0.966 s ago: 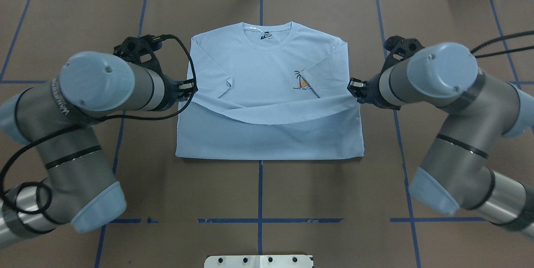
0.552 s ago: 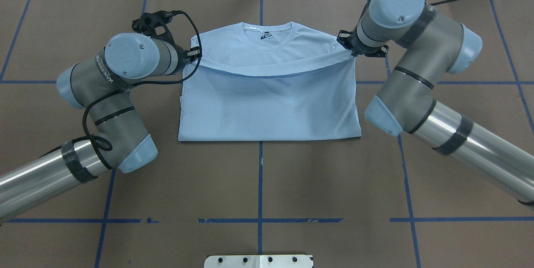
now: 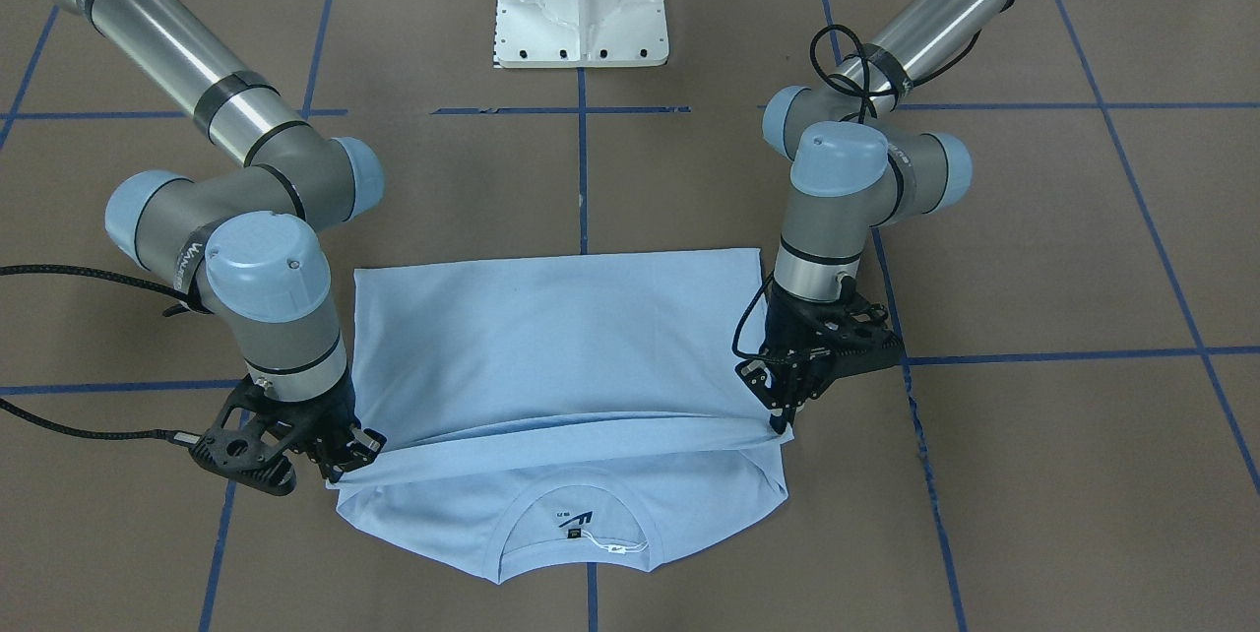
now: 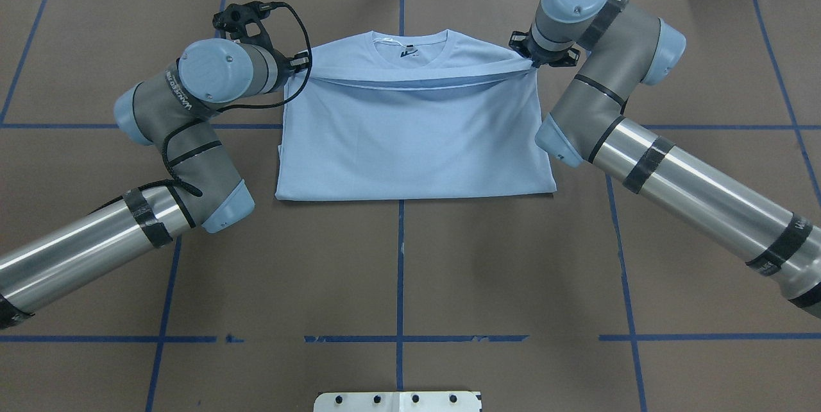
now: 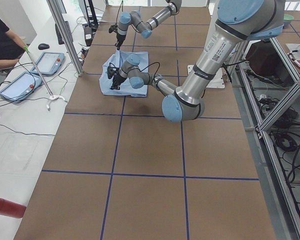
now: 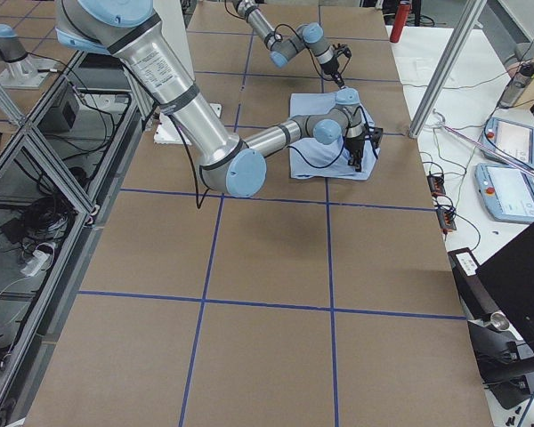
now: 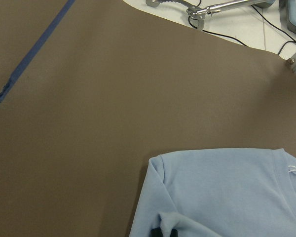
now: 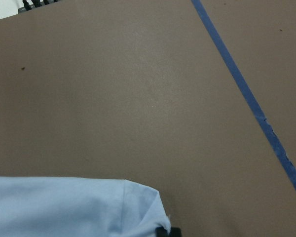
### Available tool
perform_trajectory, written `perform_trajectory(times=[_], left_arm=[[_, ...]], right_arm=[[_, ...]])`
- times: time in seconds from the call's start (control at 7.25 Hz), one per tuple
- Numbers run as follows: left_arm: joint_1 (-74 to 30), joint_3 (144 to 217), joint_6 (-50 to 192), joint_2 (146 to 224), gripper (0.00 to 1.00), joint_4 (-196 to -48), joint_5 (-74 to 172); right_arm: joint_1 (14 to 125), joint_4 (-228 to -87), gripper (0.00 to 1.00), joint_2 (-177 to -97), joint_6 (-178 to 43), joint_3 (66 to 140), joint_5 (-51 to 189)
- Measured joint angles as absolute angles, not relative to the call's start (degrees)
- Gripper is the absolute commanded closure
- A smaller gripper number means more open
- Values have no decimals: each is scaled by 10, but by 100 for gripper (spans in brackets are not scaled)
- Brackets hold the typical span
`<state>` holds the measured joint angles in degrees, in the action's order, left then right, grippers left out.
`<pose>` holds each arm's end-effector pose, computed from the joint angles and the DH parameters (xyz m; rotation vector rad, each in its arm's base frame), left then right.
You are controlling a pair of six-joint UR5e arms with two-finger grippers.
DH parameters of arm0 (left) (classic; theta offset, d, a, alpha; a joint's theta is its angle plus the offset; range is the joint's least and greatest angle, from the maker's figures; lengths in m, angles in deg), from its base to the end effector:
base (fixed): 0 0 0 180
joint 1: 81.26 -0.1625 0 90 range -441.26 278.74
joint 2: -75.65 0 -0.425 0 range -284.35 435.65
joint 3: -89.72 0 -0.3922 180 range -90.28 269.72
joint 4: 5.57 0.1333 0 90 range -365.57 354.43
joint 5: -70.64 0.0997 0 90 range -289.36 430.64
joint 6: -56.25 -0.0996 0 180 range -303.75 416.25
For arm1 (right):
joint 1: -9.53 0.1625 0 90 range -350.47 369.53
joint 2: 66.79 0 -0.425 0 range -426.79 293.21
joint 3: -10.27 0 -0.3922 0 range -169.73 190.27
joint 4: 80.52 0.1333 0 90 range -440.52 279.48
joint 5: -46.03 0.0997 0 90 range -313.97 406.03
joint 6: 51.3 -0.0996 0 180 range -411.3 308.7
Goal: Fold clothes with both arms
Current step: 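Release the hem at the collar with both grippers and raise them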
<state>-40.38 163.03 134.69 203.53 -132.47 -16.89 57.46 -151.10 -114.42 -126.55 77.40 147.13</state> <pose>0.4874 -0.6039 0.3242 0.4886 0.9020 -0.4885 -0.4480 -0.6667 0.3590 0.1951 -0.6822 0.4891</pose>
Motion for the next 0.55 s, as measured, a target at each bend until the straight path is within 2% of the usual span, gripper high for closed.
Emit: perform_trajectory(times=[0.28, 0.41, 0.55], left_arm=[[-402, 1617, 1336, 2036, 100, -1335, -167], [-401, 1616, 1335, 2036, 95, -1337, -167], [-400, 1615, 1334, 2036, 86, -1338, -167]], right_arm=[[575, -1506, 100, -1143, -1256, 764, 1469], [575, -1506, 100, -1142, -1254, 763, 1469], [574, -1506, 100, -1141, -1253, 763, 1469]])
